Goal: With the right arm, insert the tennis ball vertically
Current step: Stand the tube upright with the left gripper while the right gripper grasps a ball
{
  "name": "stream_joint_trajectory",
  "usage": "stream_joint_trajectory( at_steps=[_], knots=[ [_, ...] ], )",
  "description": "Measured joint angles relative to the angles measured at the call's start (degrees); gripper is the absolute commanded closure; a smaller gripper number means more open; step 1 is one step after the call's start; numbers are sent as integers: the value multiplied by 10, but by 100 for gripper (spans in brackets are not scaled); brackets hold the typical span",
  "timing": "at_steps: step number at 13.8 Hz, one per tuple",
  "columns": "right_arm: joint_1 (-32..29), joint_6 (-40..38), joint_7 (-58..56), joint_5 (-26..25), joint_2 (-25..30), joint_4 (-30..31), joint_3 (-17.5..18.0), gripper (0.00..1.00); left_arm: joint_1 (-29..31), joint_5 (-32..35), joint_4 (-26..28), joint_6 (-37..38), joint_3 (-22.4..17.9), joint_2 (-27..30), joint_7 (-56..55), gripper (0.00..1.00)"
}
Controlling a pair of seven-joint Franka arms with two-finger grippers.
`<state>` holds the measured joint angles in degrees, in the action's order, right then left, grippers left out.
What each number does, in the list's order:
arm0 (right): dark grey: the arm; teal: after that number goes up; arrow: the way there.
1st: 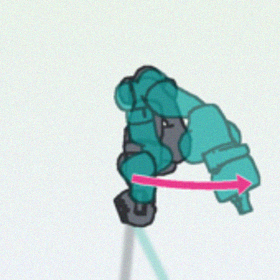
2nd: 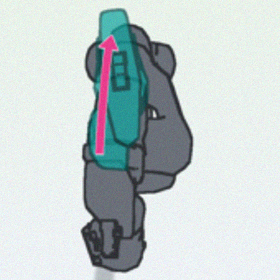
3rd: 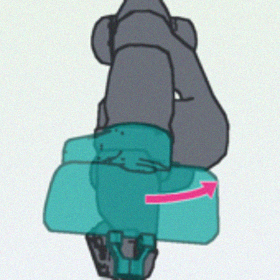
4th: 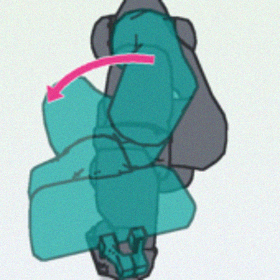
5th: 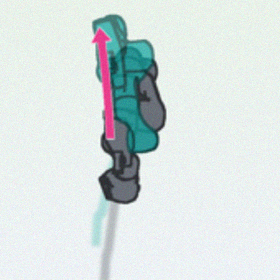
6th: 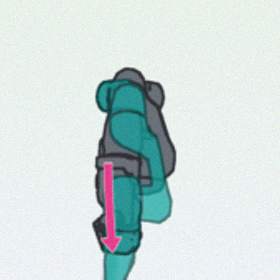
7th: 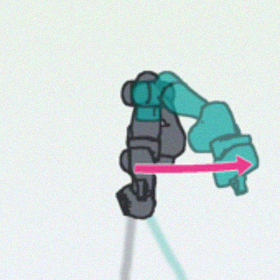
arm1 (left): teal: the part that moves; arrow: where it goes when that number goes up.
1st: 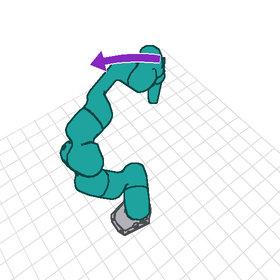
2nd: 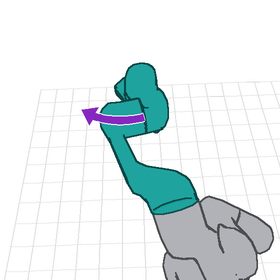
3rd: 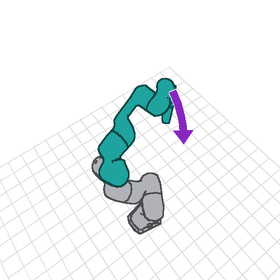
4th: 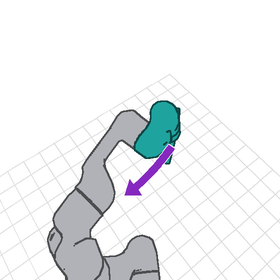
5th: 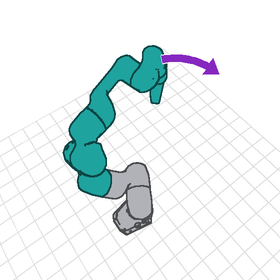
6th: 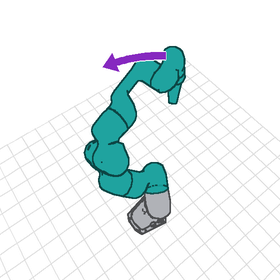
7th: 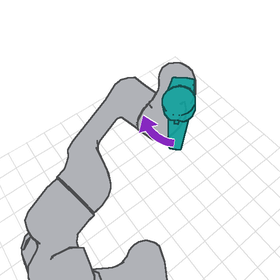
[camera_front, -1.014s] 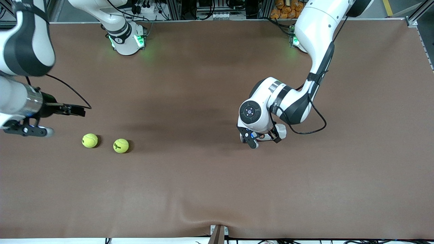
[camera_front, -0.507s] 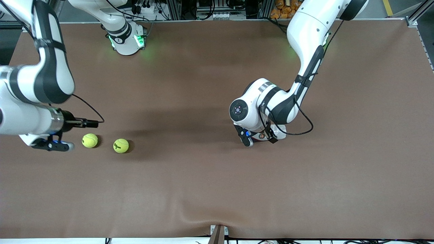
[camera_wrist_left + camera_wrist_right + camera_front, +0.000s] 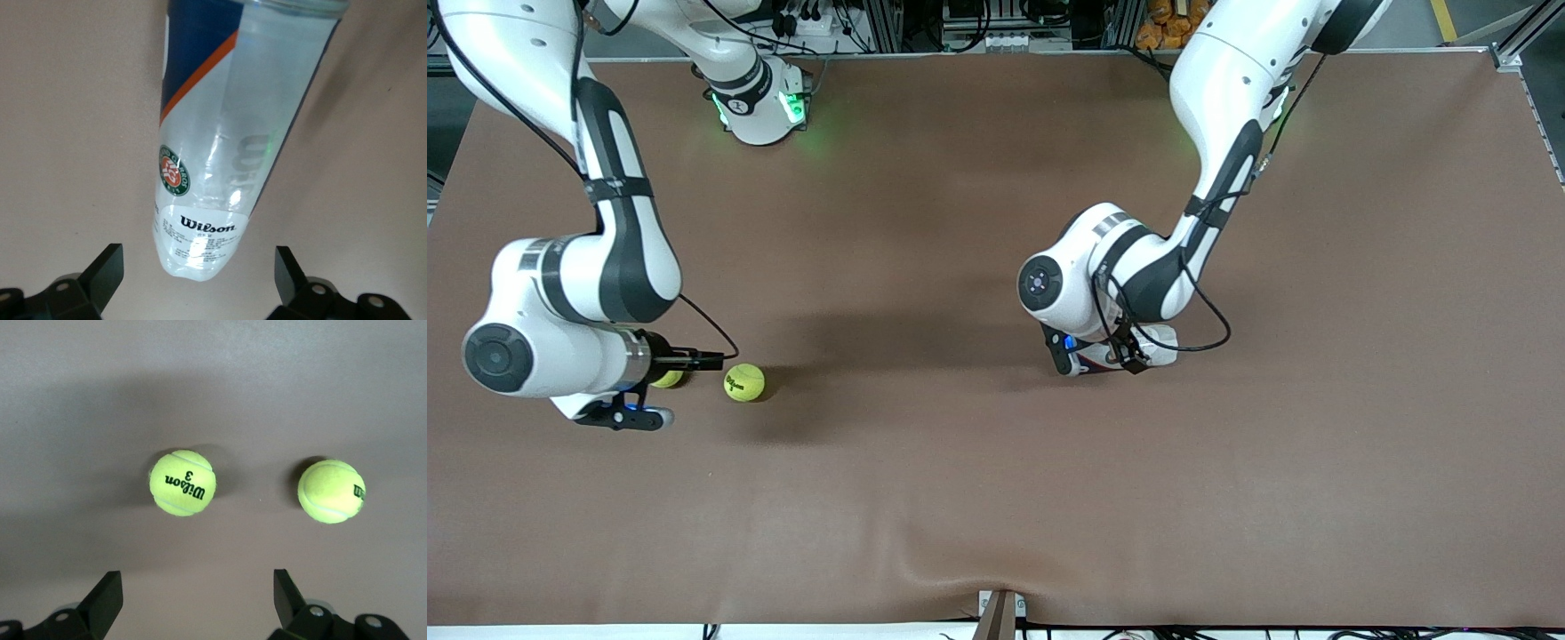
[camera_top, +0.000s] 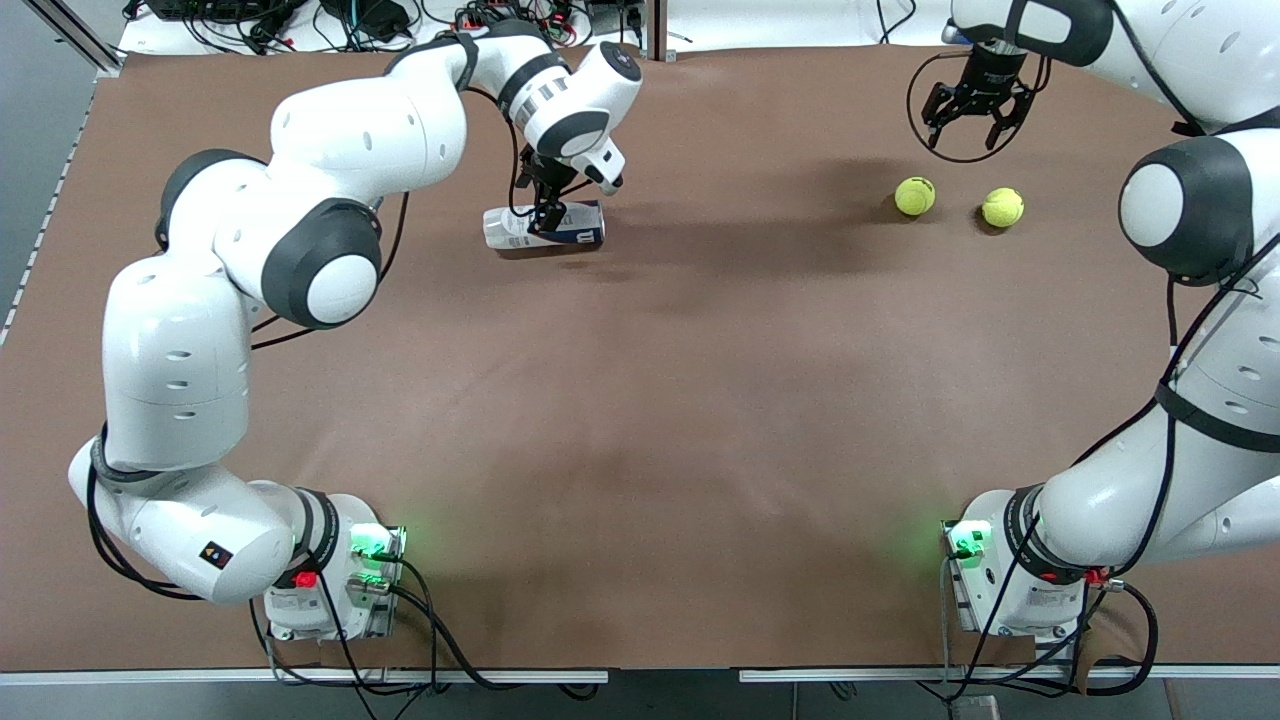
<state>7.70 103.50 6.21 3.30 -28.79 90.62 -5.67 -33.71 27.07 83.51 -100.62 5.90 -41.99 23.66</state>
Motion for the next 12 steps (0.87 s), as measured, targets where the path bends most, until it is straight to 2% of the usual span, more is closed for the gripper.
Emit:
stream_joint_trajectory(
  at_steps=[12],
  knots=[
    [-1,69,-18,0,-62,0,-2,0,-3,57,1,-39,-1,-32,54,0]
  ],
)
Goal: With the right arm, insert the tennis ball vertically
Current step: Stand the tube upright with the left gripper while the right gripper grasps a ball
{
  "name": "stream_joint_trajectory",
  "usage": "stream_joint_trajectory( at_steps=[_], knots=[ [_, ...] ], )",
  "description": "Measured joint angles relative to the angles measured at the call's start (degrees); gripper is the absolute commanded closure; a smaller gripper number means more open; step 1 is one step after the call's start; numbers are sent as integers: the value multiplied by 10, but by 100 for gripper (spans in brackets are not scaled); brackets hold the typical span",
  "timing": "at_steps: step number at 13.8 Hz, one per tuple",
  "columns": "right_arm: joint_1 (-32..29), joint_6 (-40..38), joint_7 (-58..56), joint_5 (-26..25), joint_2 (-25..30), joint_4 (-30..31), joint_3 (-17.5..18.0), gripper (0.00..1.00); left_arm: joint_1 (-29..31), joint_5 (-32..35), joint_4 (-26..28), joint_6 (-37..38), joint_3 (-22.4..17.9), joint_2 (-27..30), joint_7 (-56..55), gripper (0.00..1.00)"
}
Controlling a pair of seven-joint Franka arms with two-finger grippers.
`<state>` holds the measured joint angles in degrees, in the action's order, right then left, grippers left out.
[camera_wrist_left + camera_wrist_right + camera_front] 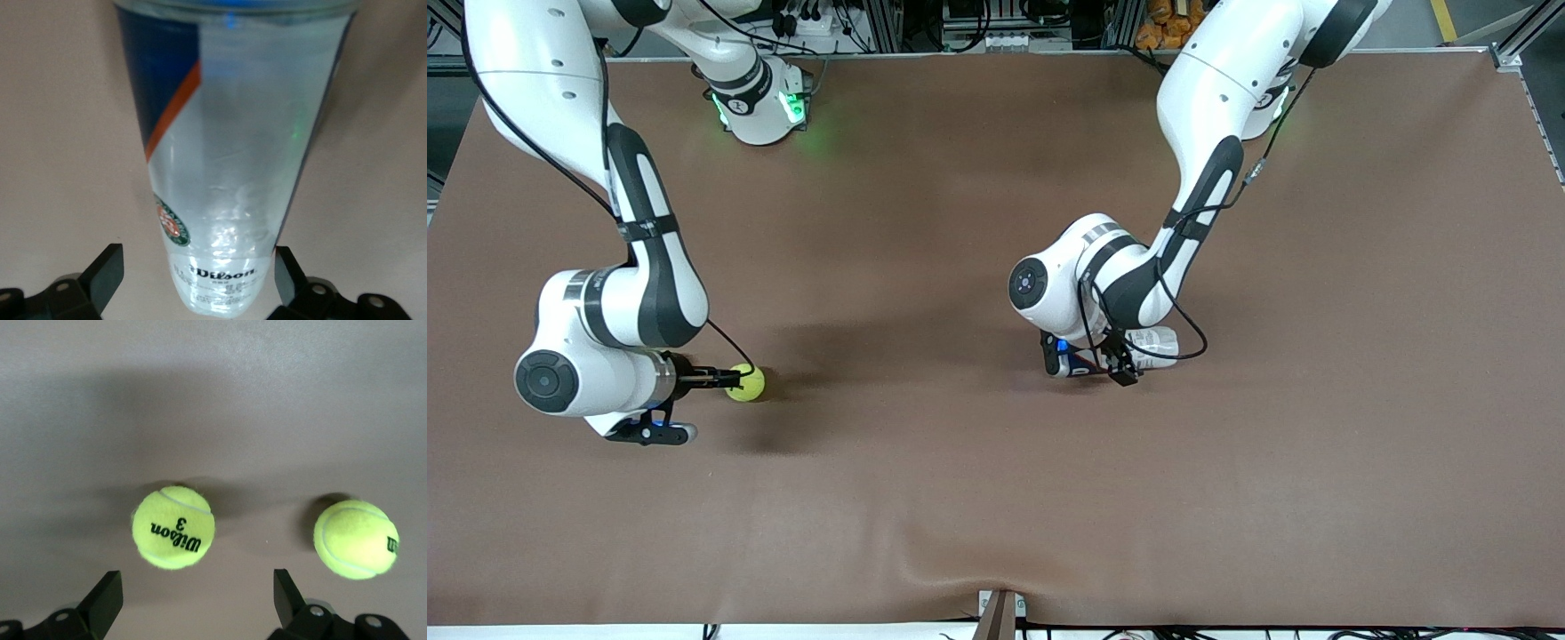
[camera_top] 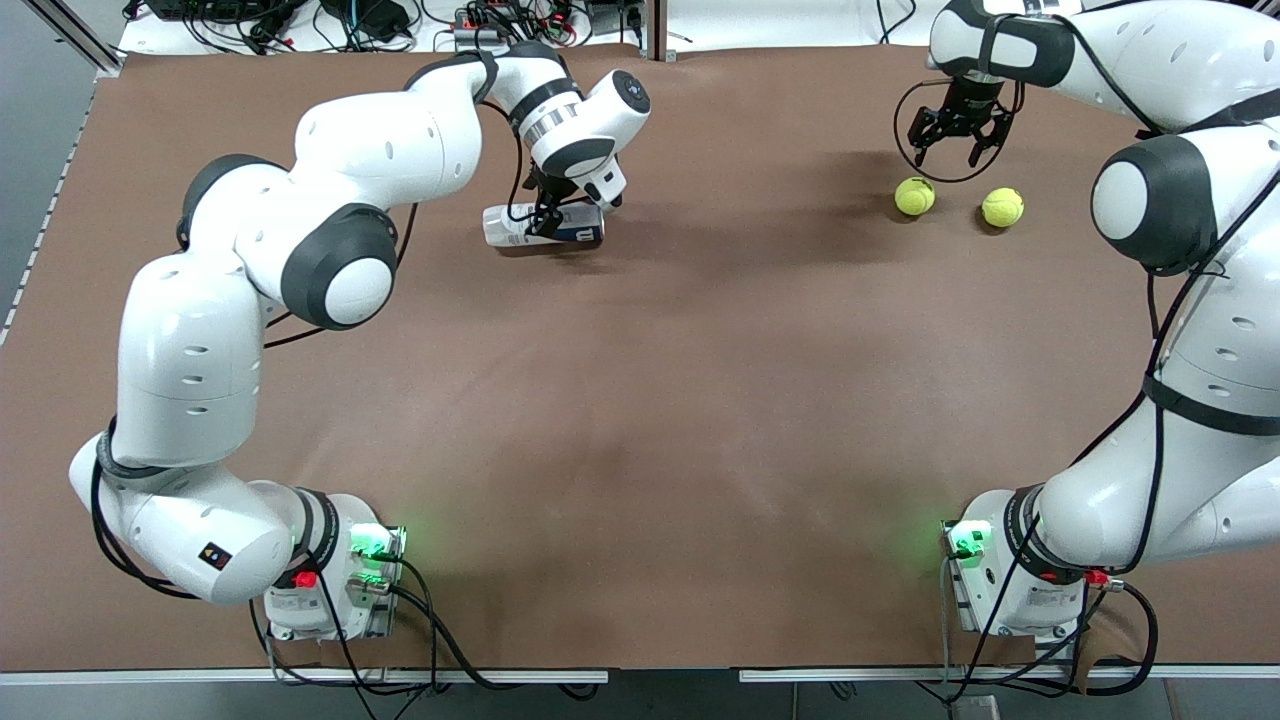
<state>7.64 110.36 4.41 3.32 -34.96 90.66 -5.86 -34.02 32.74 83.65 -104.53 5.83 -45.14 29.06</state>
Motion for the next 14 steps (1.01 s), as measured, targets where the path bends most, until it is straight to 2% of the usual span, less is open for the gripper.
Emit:
stream_joint_trajectory(
  at_steps=[14],
  knots=[
    [0,49,-1,40,-56,10,1,0,0,11,3,-11,-1,-17,20,0]
  ],
)
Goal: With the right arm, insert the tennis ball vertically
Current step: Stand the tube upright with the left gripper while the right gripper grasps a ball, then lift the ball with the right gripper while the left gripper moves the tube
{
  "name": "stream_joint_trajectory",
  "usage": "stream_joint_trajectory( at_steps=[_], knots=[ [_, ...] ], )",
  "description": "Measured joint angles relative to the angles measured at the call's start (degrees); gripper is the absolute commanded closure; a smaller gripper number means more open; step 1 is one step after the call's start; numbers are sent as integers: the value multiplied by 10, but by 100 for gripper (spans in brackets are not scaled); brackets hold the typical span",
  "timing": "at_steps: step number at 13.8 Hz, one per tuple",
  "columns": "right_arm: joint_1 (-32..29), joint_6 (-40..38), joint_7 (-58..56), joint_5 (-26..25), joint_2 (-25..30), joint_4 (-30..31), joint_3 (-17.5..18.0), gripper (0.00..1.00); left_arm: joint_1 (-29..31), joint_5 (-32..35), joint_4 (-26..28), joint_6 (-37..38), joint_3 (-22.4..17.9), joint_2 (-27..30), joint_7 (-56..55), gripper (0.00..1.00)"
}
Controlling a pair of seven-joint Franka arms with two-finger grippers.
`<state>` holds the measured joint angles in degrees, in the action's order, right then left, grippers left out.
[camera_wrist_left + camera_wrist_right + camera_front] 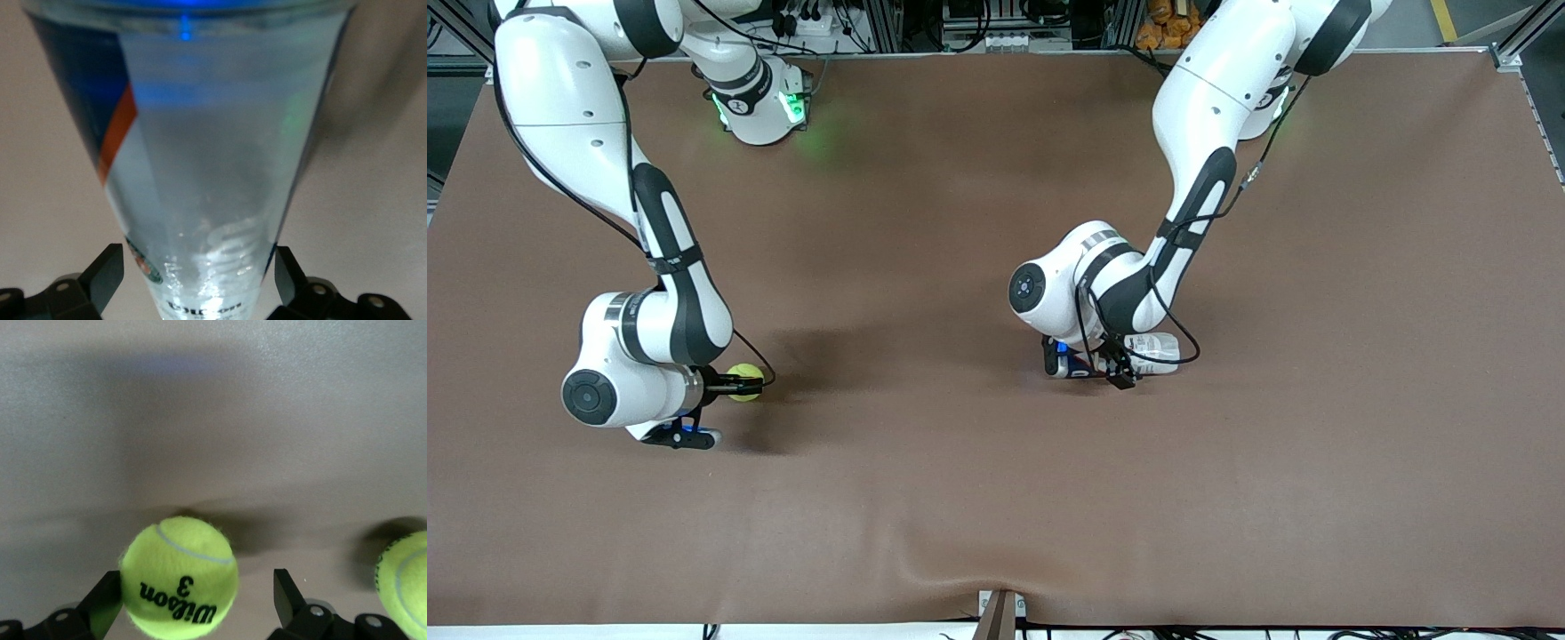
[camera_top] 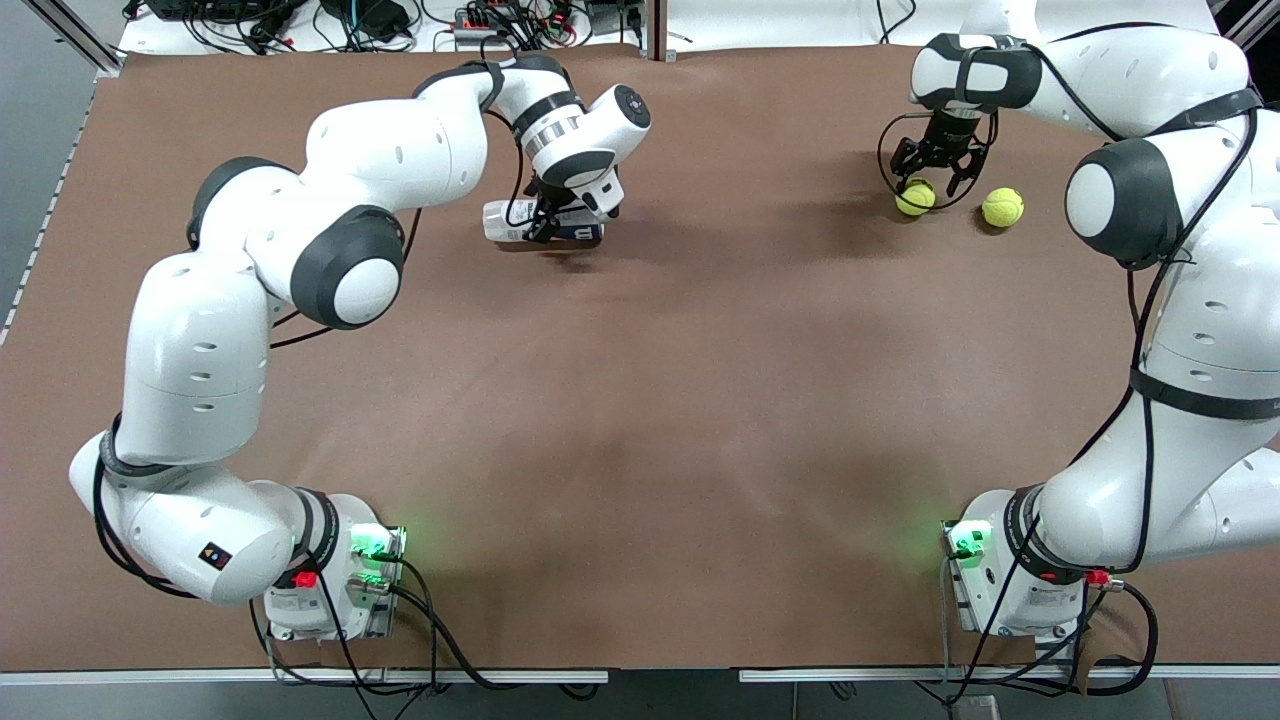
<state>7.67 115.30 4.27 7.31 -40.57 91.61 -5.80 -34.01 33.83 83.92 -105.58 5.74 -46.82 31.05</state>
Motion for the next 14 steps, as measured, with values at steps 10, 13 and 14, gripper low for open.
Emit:
stream_joint_trajectory(
  at_steps=[10,13,14],
  knots=[
    [0,9,0,8,-4,5,0,89,0,9,1,0,0,-9,0,0],
    [2,9,0,8,-4,5,0,100,0,10,1,0,0,-11,0,0],
    [5,9,0,8,-4,5,0,100,0,10,1,-2,0,-11,0,0]
  ],
)
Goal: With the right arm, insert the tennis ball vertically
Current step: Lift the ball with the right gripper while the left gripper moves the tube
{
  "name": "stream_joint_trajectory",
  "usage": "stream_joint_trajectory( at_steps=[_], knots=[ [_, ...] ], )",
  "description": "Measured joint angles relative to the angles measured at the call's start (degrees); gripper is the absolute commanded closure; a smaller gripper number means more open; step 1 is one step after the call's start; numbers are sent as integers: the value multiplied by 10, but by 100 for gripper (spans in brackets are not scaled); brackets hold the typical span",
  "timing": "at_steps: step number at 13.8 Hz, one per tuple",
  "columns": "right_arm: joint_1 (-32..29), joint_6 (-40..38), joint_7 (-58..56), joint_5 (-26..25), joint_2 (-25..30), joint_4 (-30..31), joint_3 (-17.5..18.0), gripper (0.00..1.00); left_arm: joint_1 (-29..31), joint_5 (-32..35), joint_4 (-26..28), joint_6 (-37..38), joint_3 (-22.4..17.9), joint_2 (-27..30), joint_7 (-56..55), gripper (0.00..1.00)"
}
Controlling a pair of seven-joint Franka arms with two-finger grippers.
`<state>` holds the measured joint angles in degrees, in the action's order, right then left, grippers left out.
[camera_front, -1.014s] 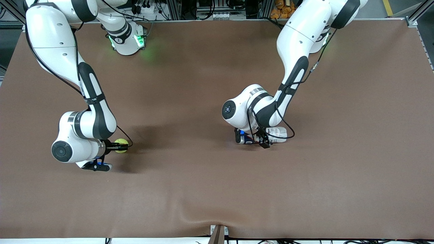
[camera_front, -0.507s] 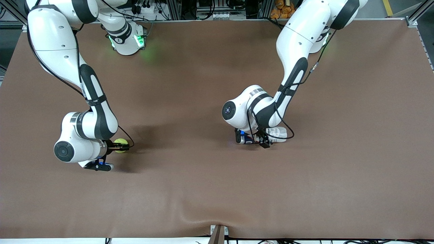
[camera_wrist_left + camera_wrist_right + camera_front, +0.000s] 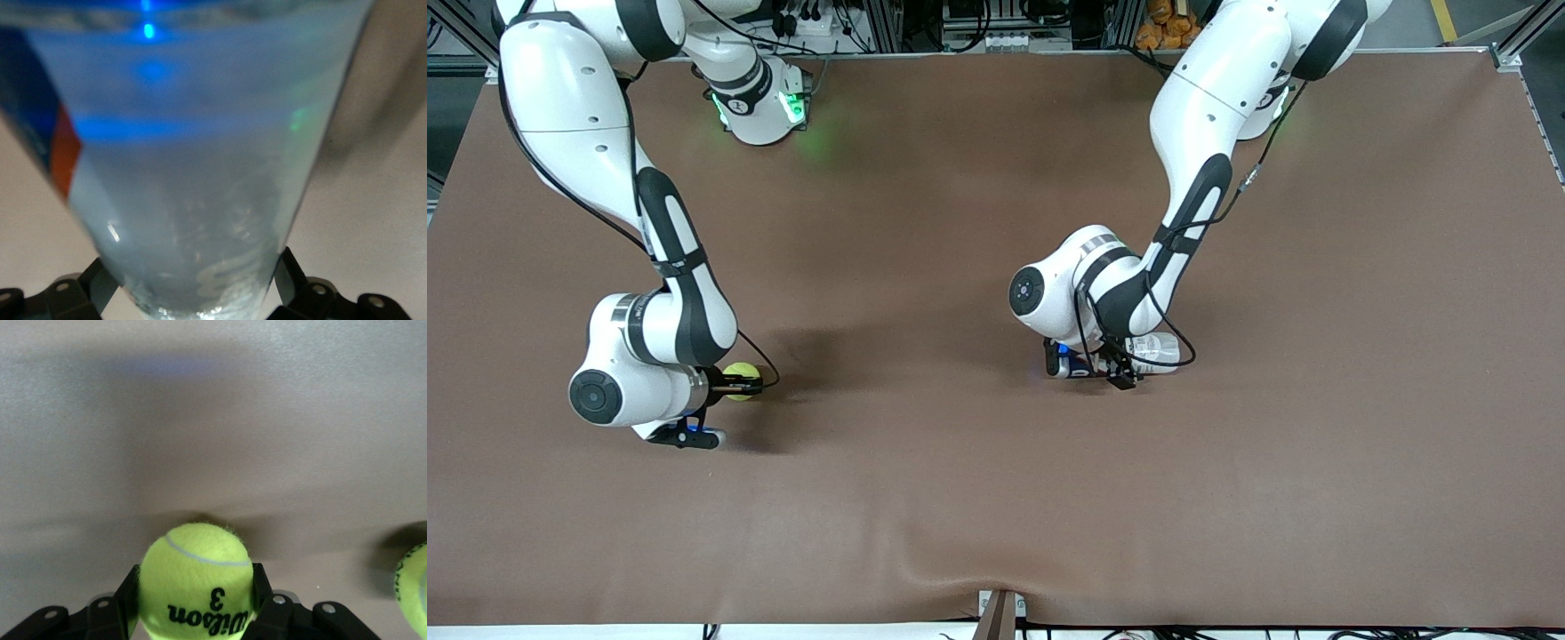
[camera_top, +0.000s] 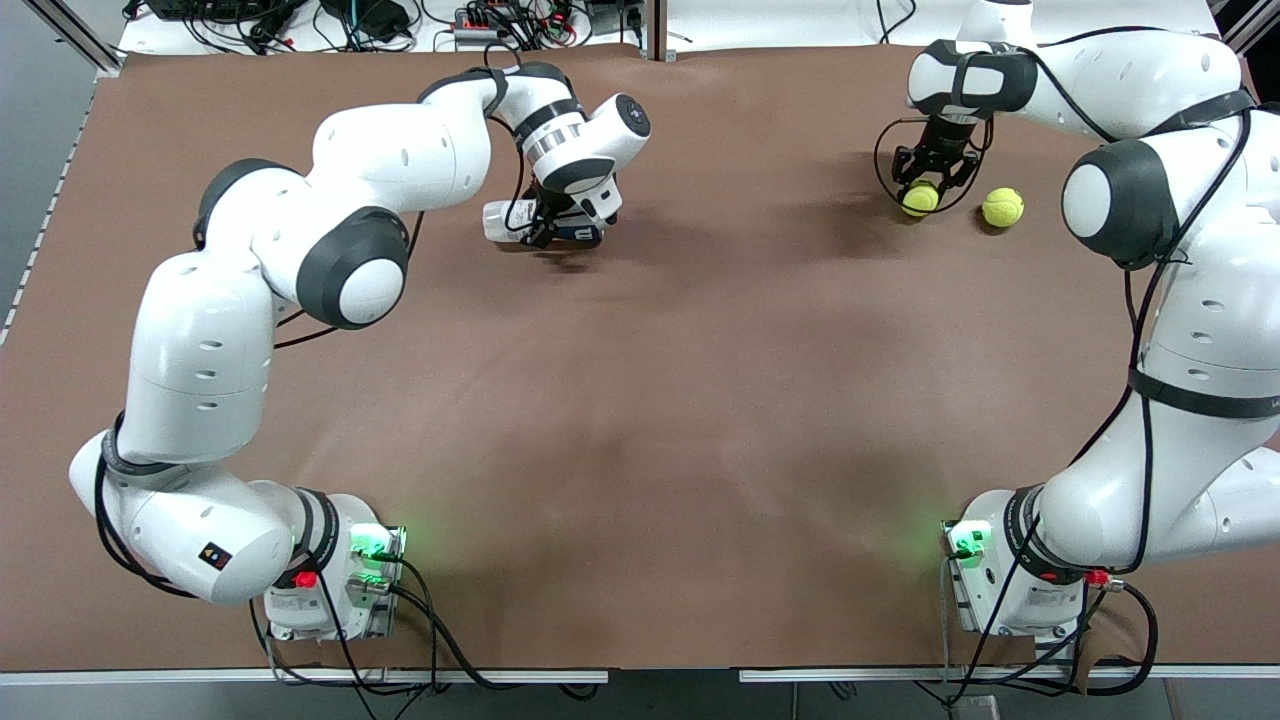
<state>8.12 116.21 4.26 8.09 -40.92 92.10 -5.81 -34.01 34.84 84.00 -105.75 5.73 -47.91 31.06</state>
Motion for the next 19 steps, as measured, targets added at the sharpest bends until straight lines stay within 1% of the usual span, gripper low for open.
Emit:
stream_joint_trajectory(
  at_steps=[4,7,13,14,16,19],
  knots=[
    [6,-4,0,0,2,-4,0,100,0,1,0,-12,-1,-3,0,0],
    [5,-38,3,0,22,-23,-7,100,0,1,0,-13,-1,-3,0,0],
    [-1,-120,21,0,131,-49,-24,100,0,2,0,-13,0,-3,2,26],
    [-1,-140,23,0,141,-55,-27,100,0,2,0,-13,0,-3,2,29],
    [-1,-200,23,0,151,-86,-35,100,-1,2,-1,-13,0,-2,2,29],
    [-2,-307,24,-1,155,-164,-44,100,-1,2,-3,-14,0,-2,2,28]
  ],
)
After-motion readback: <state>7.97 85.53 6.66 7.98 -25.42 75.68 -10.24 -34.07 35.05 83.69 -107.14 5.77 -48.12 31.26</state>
